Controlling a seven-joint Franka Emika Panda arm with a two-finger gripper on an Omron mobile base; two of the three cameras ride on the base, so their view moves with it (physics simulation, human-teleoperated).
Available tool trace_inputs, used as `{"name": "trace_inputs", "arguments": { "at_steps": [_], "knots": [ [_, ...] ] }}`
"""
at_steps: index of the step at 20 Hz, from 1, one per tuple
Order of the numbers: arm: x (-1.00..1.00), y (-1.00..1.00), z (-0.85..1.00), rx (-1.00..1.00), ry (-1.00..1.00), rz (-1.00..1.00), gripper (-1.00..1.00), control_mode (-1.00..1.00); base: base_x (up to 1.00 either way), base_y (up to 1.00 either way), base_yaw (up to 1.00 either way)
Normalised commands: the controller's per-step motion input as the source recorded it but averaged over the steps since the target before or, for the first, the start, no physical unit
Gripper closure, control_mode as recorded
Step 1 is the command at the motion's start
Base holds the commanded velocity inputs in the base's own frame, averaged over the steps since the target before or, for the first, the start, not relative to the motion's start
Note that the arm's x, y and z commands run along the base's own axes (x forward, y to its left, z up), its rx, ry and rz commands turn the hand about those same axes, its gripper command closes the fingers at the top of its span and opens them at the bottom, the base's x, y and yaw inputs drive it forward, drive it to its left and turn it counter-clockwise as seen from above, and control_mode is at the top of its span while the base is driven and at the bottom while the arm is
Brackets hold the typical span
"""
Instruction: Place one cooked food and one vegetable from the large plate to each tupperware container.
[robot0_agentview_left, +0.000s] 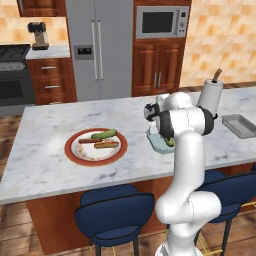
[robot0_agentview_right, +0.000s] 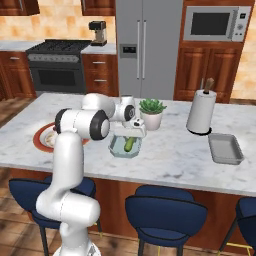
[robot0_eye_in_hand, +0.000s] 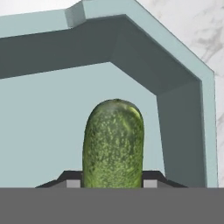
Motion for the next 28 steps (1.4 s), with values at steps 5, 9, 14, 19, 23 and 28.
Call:
{"name": "trace_inputs", "arguments": {
  "at_steps": [5,9,14,19,23,28],
  "knots": [
    [0.0,0.0,0.0,0.0,0.0,0.0,-1.0,-1.0,0.0,0.0,0.0],
    [0.0,0.0,0.01,0.0,0.0,0.0,-1.0,-1.0,0.0,0.0,0.0],
    [-0.02,0.02,0.4,-0.01,0.01,0.0,-1.0,-1.0,0.0,0.0,0.0],
    [-0.14,0.14,0.95,0.05,0.0,0.0,-1.0,-1.0,0.0,0.0,0.0],
    [-0.56,0.78,0.88,0.03,0.0,0.01,-1.0,-1.0,0.0,0.0,0.0],
    [-0.35,1.0,0.35,0.0,0.02,0.28,-1.0,-1.0,0.0,0.0,0.0]
  ]
}}
